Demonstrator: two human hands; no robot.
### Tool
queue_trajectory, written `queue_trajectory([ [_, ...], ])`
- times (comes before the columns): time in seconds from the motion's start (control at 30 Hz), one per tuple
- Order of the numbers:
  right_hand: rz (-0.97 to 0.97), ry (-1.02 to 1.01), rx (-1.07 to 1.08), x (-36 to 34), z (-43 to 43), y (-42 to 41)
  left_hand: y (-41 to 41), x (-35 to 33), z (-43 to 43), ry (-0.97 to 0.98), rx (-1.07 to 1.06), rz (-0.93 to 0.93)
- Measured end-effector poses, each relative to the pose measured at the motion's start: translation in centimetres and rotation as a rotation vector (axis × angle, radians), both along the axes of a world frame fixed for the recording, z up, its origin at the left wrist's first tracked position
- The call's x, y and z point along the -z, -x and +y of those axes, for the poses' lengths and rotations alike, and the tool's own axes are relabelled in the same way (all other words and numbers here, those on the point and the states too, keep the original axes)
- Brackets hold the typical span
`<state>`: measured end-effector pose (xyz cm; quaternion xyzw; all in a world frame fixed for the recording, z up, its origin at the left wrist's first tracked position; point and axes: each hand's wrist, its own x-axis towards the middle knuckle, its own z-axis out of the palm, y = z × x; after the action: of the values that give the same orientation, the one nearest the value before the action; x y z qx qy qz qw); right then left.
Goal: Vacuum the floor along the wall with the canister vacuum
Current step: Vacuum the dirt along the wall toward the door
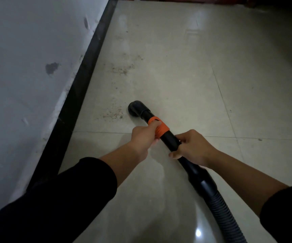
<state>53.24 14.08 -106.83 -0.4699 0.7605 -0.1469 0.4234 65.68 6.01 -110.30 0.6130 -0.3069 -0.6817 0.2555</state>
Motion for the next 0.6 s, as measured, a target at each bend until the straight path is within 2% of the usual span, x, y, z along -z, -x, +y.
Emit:
queue_trajectory([
  [0.6,0.033,0.015,-0.059,-0.7,1.6,-2.8,-3.6,-0.8,2.2,0.003,-0.003,0.057],
])
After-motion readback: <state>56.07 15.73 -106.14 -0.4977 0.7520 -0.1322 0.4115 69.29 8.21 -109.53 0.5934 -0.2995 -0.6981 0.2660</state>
